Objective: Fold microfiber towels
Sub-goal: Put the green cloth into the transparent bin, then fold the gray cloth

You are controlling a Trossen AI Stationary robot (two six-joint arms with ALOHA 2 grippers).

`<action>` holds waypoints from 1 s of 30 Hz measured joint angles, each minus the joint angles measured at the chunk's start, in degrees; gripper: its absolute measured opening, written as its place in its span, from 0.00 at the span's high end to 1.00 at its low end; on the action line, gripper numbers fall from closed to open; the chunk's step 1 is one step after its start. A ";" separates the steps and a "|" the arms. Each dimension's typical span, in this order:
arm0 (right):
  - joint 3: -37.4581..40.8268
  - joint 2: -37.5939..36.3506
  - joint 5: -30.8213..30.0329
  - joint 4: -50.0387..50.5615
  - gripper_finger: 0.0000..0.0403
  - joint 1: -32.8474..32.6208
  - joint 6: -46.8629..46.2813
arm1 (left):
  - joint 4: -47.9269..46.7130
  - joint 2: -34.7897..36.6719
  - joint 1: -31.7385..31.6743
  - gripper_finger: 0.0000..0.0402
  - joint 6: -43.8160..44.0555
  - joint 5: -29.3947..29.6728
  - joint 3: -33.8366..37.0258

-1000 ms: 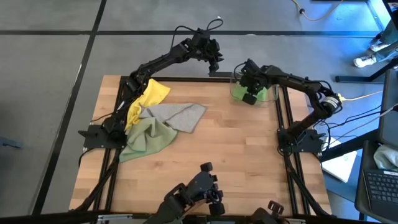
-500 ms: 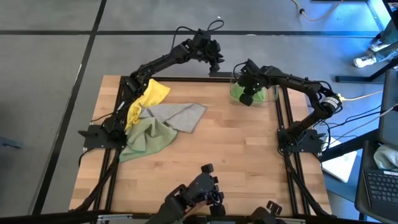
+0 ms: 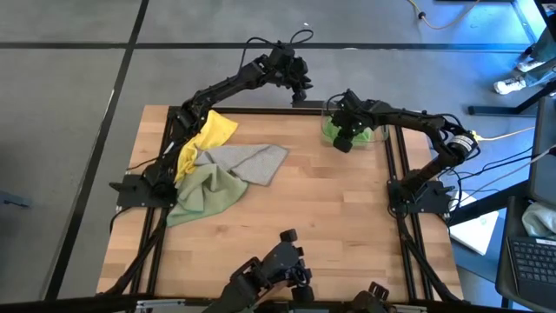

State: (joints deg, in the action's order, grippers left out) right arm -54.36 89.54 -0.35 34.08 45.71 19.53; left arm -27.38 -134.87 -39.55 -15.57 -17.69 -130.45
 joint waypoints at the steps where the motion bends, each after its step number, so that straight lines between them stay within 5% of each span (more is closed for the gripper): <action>1: -0.36 0.00 -1.36 -0.06 0.60 0.00 -0.02 | -0.22 0.00 -0.01 0.74 0.00 0.00 0.00; 7: -3.59 0.00 -11.96 4.39 0.36 0.00 -1.38 | -0.99 0.00 -0.09 0.74 -0.18 0.02 0.00; 12: -7.43 -0.27 -12.89 14.08 0.31 0.02 -5.54 | -1.55 0.00 -0.09 0.74 -1.09 0.26 0.00; 18: -7.48 -1.20 -9.45 18.99 0.33 0.75 -7.70 | -1.60 0.00 -0.07 0.74 -1.07 0.28 0.00; 30: -1.01 -1.14 -3.49 15.73 0.53 8.16 -5.67 | -5.31 -0.02 1.55 0.74 -1.16 -0.46 0.00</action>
State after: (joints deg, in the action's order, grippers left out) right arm -55.37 88.40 -3.85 49.81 53.88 13.86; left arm -32.69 -134.89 -38.00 -16.73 -18.15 -130.45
